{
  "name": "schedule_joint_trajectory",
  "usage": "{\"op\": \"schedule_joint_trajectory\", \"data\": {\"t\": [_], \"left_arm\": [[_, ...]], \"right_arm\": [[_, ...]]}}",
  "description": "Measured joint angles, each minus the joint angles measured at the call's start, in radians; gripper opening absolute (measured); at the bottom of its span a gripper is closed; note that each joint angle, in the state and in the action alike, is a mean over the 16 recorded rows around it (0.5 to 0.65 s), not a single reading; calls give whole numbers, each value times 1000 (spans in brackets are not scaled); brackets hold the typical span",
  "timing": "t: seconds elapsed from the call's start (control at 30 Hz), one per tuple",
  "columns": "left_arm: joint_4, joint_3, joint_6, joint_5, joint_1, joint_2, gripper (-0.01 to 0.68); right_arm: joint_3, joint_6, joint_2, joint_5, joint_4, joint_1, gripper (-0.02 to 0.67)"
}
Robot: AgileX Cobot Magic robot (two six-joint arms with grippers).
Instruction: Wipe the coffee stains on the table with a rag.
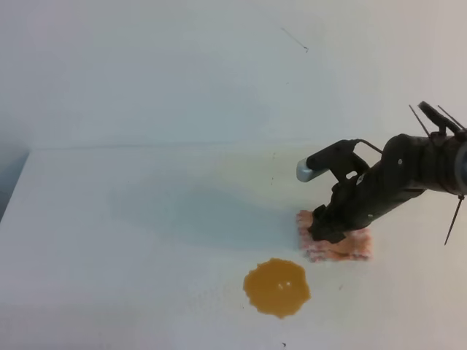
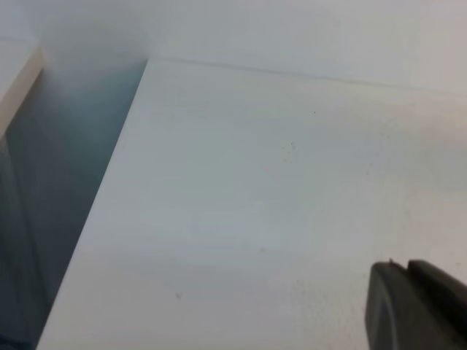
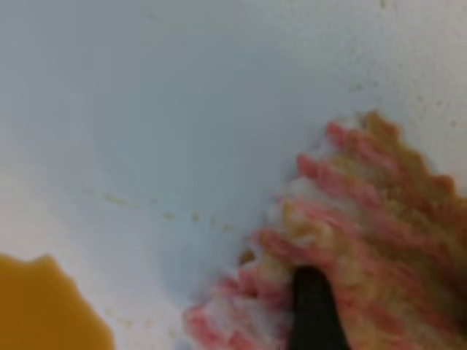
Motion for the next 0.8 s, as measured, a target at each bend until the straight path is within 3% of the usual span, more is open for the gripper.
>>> {"op": "schedule_joint_trajectory", "data": {"t": [0.5, 0.8], "left_arm": [[0, 0, 0, 0, 0, 0, -1], [0, 0, 0, 0, 0, 0, -1]], "right_arm": [[-33, 4, 59, 24, 27, 9, 75], [-97, 0, 73, 91, 107, 65, 37]]}}
